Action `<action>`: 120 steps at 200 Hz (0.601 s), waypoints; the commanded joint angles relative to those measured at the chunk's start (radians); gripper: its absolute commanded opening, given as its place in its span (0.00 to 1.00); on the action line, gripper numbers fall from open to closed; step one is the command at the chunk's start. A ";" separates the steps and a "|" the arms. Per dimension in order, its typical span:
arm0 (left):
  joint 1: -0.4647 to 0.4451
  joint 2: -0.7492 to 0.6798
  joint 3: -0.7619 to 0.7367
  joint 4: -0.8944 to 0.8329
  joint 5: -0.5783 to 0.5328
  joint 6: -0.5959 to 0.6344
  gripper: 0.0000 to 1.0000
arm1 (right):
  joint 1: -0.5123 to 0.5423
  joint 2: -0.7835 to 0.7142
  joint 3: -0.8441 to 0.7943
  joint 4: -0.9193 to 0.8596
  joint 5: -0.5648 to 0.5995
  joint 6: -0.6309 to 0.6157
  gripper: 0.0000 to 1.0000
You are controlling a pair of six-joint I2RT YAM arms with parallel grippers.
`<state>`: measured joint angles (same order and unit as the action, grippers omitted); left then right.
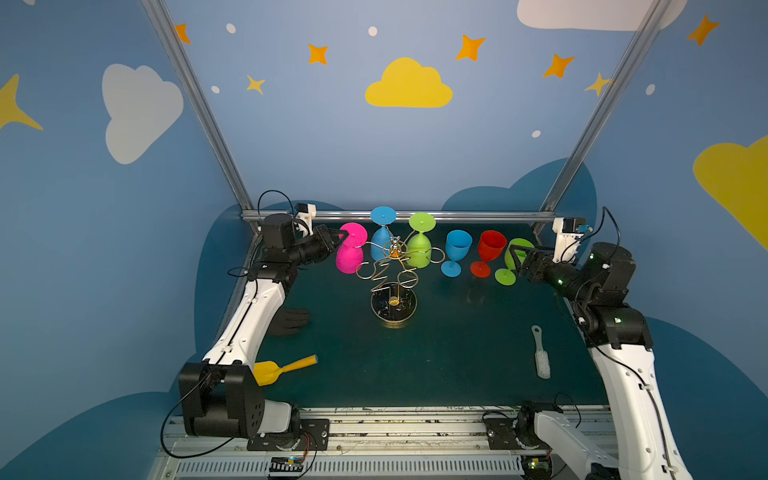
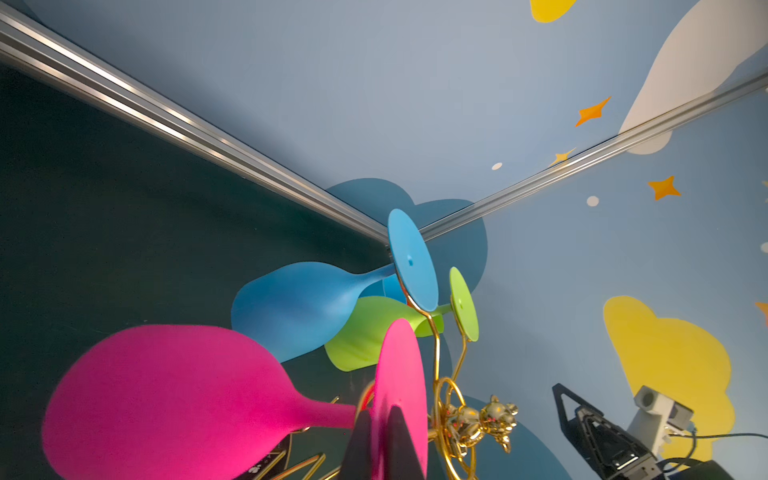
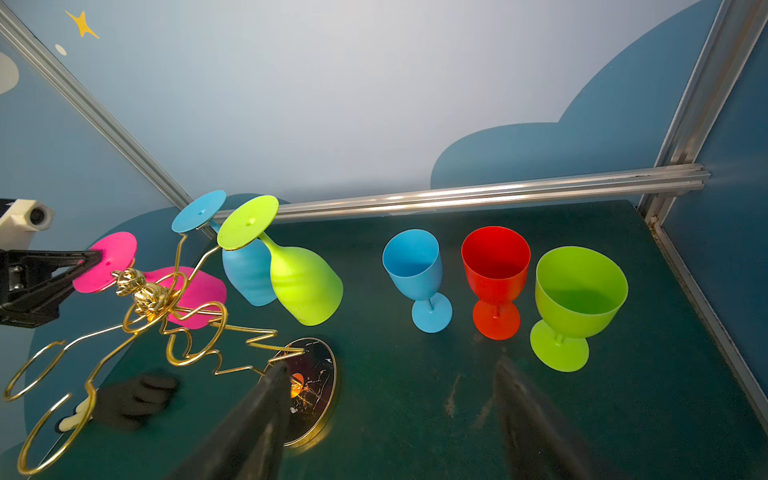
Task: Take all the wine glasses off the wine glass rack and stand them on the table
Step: 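Reach the left gripper to the magenta glass foot nearest the robot and close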
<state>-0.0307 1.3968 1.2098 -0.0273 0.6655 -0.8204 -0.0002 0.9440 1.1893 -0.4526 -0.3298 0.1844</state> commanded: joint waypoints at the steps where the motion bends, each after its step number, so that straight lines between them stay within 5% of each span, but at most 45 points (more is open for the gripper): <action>1: 0.012 -0.015 0.001 0.039 0.017 -0.033 0.05 | 0.005 -0.007 0.006 -0.001 0.008 0.012 0.76; 120: 0.026 -0.034 -0.037 0.208 0.076 -0.209 0.03 | 0.005 -0.020 0.012 -0.008 0.005 0.018 0.76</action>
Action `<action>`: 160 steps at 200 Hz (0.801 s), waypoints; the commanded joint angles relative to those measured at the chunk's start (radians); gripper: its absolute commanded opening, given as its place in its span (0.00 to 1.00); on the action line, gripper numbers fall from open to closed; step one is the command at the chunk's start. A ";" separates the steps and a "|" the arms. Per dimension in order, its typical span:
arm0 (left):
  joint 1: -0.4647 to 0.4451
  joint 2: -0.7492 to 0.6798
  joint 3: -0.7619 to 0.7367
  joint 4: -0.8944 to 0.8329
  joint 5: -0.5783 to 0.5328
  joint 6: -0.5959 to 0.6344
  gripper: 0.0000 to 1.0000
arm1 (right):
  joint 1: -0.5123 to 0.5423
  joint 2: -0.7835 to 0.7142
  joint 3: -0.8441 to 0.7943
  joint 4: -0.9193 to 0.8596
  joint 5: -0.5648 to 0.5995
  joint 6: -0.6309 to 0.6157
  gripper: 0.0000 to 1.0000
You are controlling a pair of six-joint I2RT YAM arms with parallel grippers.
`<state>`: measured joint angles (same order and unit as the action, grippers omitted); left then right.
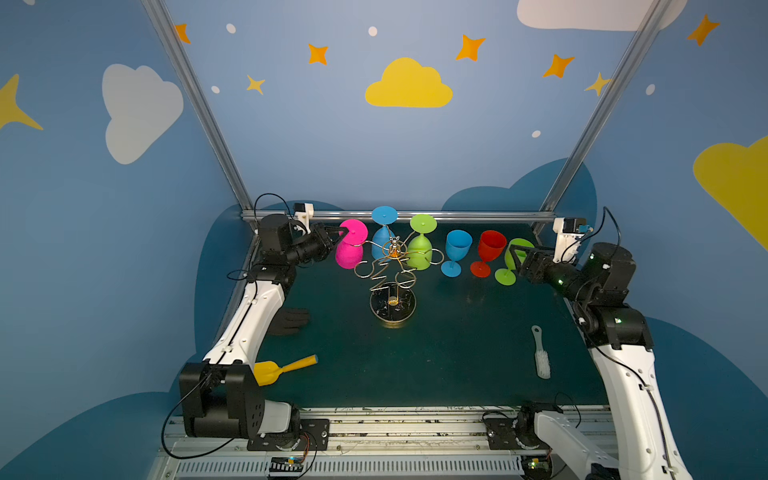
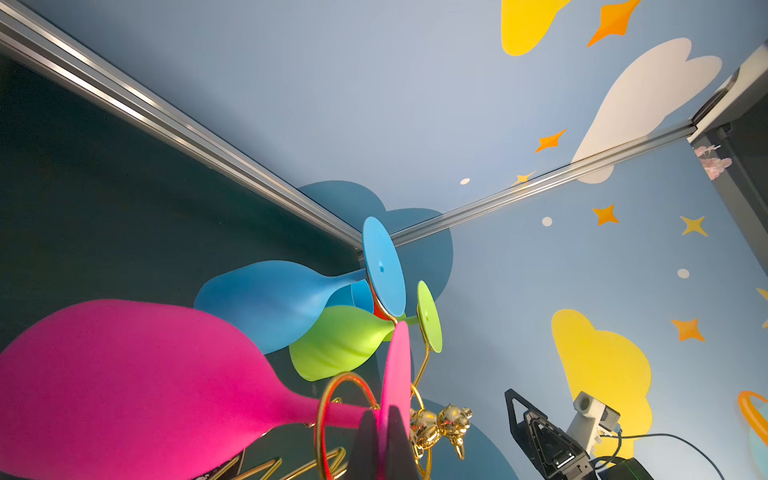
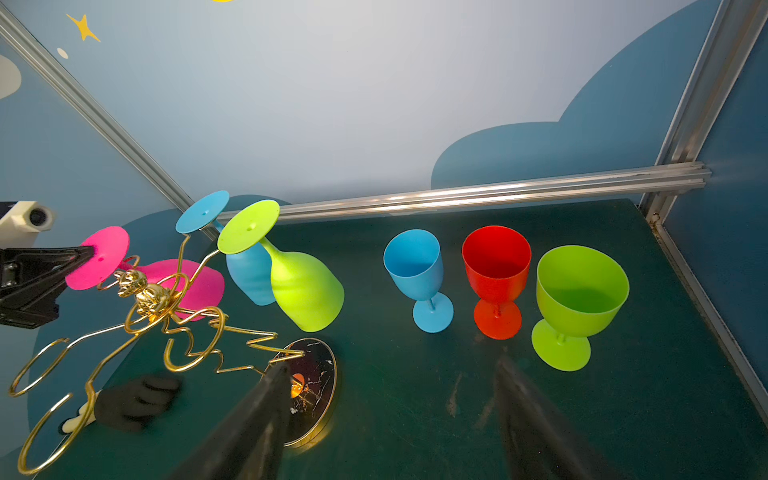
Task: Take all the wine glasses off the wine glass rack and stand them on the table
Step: 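Reach the left gripper to the magenta glass foot nearest the robot and close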
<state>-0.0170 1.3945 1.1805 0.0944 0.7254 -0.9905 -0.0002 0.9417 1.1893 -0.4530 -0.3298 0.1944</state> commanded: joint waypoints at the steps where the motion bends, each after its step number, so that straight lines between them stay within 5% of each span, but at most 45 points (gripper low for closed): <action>1: 0.011 -0.031 -0.008 0.086 0.016 -0.040 0.03 | 0.005 -0.018 0.012 -0.007 0.005 0.009 0.76; 160: -0.064 -0.026 -0.008 0.031 0.063 -0.006 0.03 | 0.005 -0.016 0.012 -0.001 -0.009 0.017 0.76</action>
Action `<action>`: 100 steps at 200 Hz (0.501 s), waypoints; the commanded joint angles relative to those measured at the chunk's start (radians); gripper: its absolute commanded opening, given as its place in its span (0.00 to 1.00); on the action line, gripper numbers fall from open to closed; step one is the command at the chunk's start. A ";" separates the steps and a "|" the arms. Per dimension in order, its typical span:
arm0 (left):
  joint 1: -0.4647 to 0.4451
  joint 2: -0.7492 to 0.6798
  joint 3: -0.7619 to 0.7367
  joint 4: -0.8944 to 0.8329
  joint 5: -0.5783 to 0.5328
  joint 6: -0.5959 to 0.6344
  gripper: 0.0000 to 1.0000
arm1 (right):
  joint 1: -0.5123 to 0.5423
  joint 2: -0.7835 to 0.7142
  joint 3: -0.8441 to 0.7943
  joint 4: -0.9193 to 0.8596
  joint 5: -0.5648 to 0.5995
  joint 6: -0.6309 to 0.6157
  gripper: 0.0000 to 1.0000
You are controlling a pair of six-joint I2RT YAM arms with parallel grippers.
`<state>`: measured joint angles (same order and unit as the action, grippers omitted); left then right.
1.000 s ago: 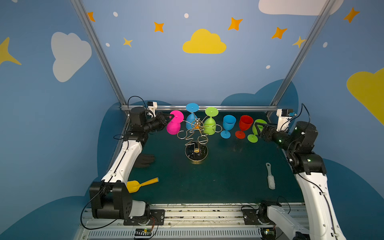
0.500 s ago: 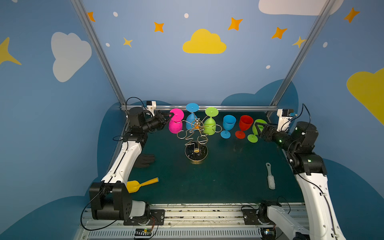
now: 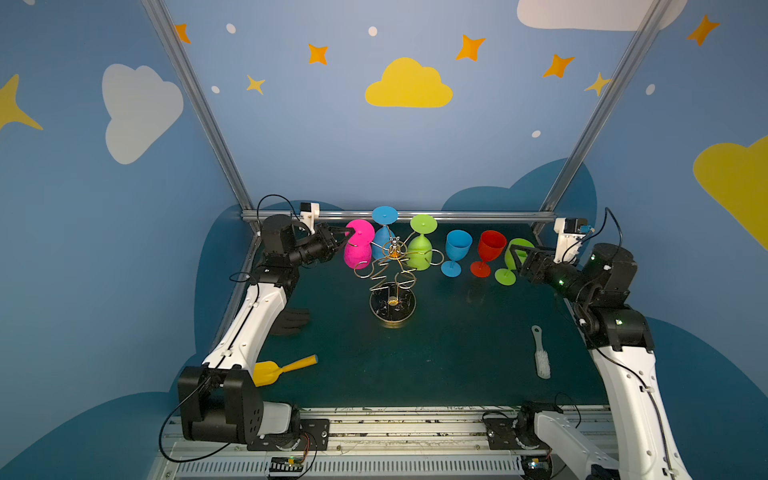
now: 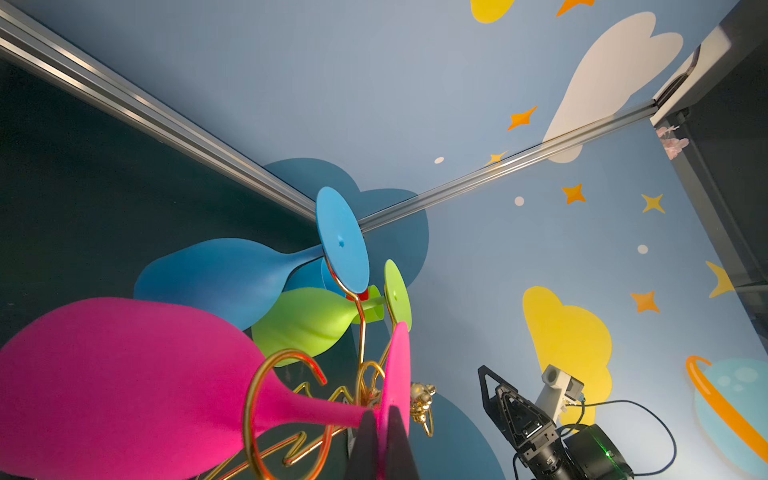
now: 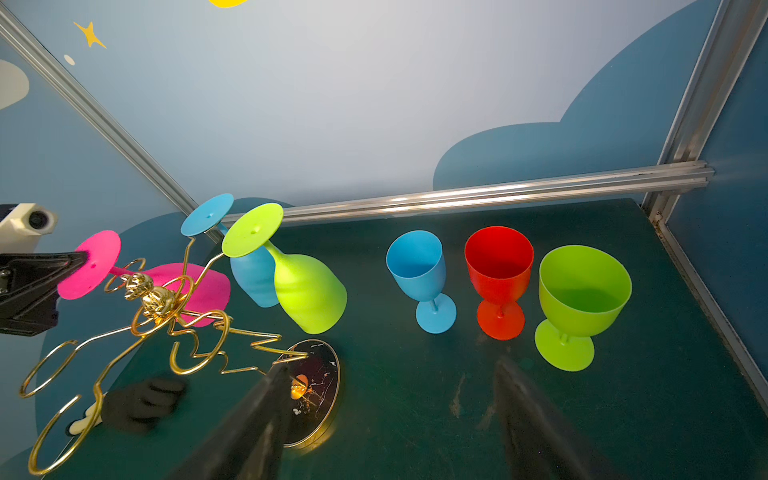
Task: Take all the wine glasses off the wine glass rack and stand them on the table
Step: 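Reach the left gripper to the magenta glass foot nearest the robot and close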
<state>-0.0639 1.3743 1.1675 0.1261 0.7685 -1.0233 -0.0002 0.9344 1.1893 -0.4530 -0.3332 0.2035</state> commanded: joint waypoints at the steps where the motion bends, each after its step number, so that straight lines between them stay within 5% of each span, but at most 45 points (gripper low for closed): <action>1: -0.017 -0.005 0.006 0.000 0.020 0.026 0.03 | 0.005 -0.008 0.012 -0.001 -0.006 0.008 0.76; 100: -0.053 0.075 0.071 0.000 0.005 0.044 0.03 | 0.005 -0.020 0.012 -0.008 -0.003 0.005 0.76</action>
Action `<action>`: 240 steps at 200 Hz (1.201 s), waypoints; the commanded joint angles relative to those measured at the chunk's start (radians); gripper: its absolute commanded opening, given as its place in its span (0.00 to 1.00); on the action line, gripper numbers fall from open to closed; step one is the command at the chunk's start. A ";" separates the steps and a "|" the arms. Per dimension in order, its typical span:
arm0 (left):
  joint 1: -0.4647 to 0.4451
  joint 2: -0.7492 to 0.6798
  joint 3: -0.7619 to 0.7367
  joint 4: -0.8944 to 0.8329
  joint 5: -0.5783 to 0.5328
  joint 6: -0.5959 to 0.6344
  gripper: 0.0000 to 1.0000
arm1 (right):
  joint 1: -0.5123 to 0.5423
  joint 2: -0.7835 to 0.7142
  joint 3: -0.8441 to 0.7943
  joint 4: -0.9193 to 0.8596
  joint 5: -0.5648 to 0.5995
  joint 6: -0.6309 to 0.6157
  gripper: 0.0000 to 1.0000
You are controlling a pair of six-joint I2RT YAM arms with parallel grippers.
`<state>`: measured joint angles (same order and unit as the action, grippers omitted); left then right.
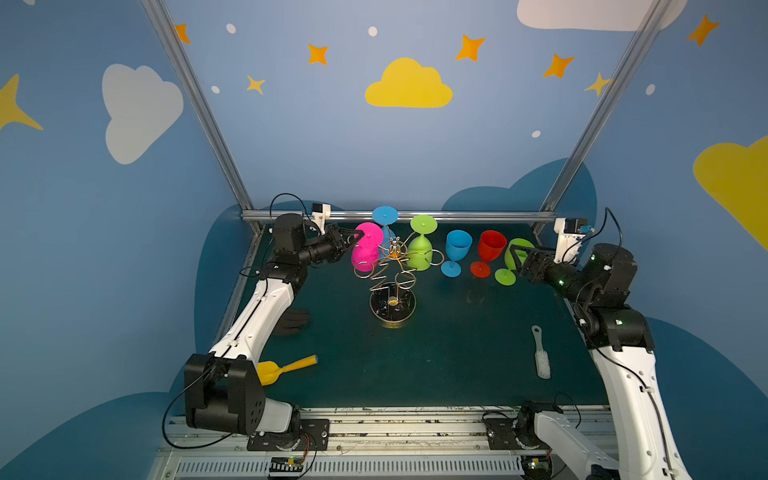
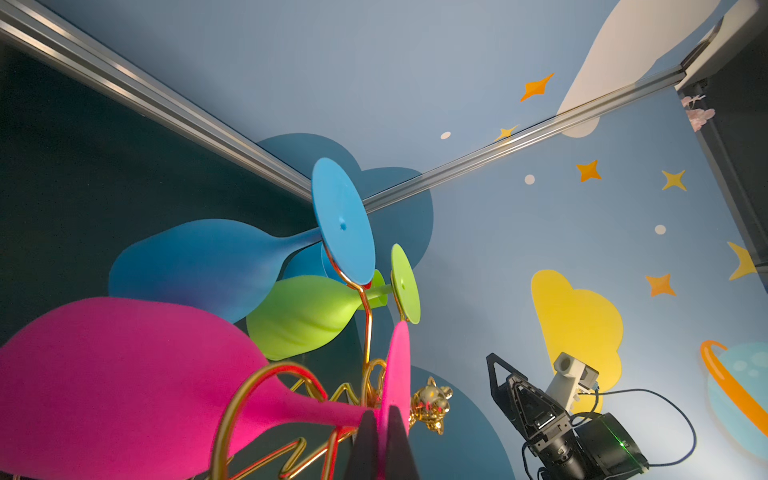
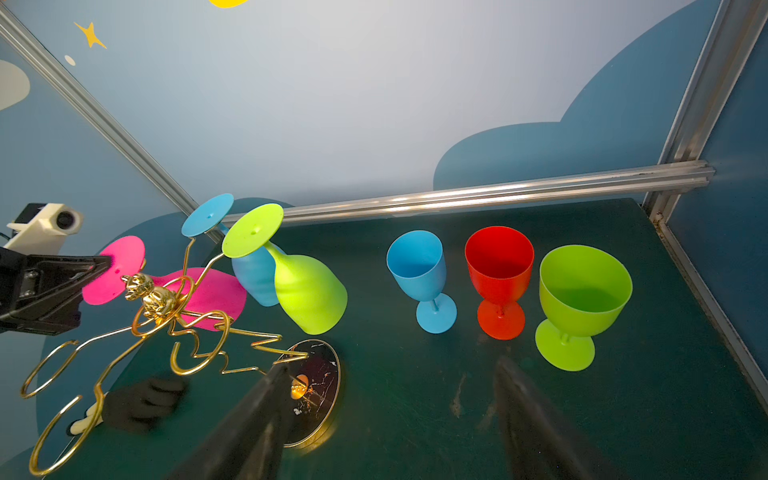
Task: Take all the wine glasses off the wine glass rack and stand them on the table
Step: 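Reach the left gripper to the magenta glass foot nearest the robot and close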
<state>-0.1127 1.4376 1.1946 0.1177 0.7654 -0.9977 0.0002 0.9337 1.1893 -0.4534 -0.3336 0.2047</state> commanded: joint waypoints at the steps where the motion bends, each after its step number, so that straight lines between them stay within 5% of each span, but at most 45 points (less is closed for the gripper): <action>1: -0.005 0.013 0.045 0.007 0.008 0.019 0.03 | 0.004 -0.019 0.012 -0.008 -0.002 0.004 0.76; 127: 0.001 0.065 0.097 0.052 -0.059 0.008 0.03 | 0.004 -0.033 0.024 -0.028 -0.001 -0.003 0.76; 240: 0.124 0.023 0.074 0.148 -0.061 -0.047 0.03 | 0.004 -0.039 0.028 -0.040 -0.018 -0.005 0.77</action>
<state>-0.0334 1.5051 1.2671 0.2043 0.6914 -1.0302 0.0002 0.9062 1.1896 -0.4873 -0.3344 0.2028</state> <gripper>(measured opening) 0.050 0.766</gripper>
